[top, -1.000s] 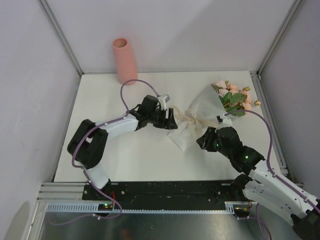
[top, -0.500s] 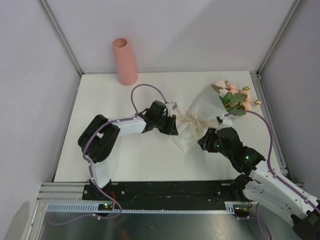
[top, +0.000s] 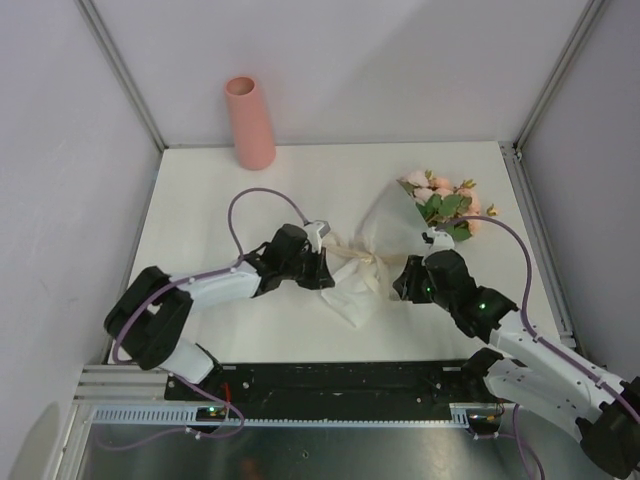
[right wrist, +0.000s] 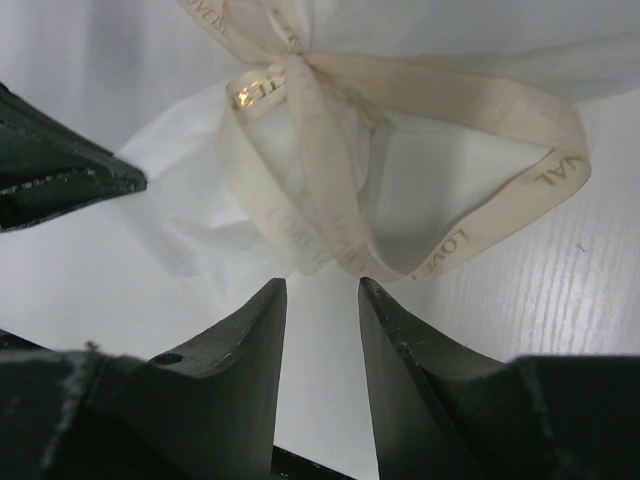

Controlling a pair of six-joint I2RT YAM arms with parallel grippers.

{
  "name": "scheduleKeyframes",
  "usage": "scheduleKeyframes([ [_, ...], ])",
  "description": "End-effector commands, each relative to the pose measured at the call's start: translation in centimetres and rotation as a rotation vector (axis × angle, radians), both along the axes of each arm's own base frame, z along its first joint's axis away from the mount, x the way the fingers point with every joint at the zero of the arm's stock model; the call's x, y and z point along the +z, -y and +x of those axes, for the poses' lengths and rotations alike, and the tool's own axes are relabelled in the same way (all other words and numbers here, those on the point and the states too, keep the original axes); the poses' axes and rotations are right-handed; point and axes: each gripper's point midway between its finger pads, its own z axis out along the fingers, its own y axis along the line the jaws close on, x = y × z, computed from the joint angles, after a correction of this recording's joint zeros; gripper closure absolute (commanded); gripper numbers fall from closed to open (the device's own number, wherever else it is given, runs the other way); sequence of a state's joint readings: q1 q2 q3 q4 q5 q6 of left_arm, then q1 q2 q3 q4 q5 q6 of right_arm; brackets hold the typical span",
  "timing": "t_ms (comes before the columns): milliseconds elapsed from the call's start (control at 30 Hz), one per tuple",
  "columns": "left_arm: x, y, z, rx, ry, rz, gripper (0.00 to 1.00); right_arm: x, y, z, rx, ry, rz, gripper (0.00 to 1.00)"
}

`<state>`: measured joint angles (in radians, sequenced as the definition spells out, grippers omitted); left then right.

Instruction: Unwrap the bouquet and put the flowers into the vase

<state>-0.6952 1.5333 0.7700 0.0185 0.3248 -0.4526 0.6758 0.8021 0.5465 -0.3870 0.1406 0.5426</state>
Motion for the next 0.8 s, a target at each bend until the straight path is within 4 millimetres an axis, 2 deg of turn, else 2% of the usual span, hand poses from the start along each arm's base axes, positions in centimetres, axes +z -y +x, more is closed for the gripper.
scheduleKeyframes([
  [0, 1.2, -0.9, -0.8, 0.065, 0.032, -0.049, 1.00, 2.2, -2.0, 1.4, 0.067, 0.082, 0.055, 0.59],
  [200, 1.0, -2.0, -2.3, 0.078, 0.033, -0.070, 1.00, 0.8, -4.9, 1.8, 0.237, 0.082, 0.045, 0.59],
  [500, 0.5, -2.6, -3.6, 0.096, 0.023, -0.106, 1.00, 1.3, -10.2, 1.6, 0.434, 0.038, 0.154, 0.58],
  [767, 0.8, -2.5, -4.1, 0.102, 0.029, -0.135, 1.00, -0.2, -12.0, 2.5, 0.445, 0.009, 0.137, 0.50],
])
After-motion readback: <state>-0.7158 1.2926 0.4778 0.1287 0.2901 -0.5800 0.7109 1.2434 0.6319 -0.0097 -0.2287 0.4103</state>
